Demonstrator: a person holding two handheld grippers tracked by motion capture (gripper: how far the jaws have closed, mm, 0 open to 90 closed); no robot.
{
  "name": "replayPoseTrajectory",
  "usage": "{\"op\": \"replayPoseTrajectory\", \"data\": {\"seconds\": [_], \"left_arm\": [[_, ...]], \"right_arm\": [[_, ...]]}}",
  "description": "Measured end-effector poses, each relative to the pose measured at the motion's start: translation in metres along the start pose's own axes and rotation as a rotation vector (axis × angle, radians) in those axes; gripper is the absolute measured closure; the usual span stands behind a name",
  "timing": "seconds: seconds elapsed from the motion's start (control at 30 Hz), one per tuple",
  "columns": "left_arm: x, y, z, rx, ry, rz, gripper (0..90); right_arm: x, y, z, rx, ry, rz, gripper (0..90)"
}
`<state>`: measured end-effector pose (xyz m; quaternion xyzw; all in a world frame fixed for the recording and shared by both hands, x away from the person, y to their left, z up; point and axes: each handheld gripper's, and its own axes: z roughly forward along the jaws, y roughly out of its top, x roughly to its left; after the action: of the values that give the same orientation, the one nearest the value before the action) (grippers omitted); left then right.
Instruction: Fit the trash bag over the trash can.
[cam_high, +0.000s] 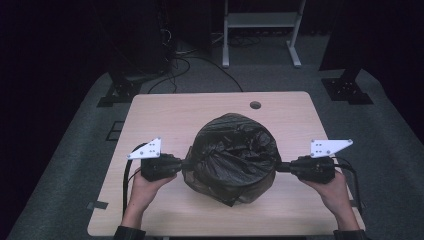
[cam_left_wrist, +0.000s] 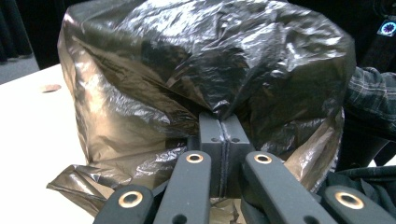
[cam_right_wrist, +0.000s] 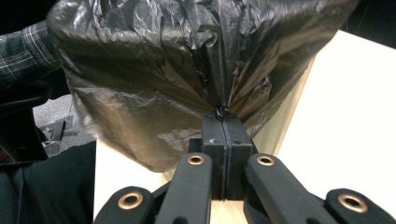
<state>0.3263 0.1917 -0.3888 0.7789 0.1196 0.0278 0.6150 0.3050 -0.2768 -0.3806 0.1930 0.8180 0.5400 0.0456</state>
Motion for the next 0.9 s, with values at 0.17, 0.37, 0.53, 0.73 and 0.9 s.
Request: {"op": "replayPoseTrajectory", "data": {"seconds": [0.17,0.37,0.53,0.73,0.9], "left_arm": [[0.002,-0.001,-0.001,-0.007,0.023,-0.009,89.6],[0.003,0.0,-0.005,-0.025,0.045,-0.005,88.4],[0.004,0.001,-0.007,-0.04,0.062,-0.005,86.6],[0.007,0.002,-0.009,-0.053,0.095,-0.006,81.8],[0.006,0.008,-0.017,-0.083,0.113,-0.007,67.0]], "right_arm": [[-0.002,-0.007,0.0,0.02,-0.012,0.013,89.9],[-0.006,-0.015,-0.001,0.046,-0.022,0.031,90.0],[-0.005,-0.02,0.005,0.104,-0.033,0.026,90.0],[-0.003,-0.028,0.011,0.177,-0.007,0.023,80.1],[-0.003,-0.008,-0.02,0.012,-0.086,0.011,57.5]]}}
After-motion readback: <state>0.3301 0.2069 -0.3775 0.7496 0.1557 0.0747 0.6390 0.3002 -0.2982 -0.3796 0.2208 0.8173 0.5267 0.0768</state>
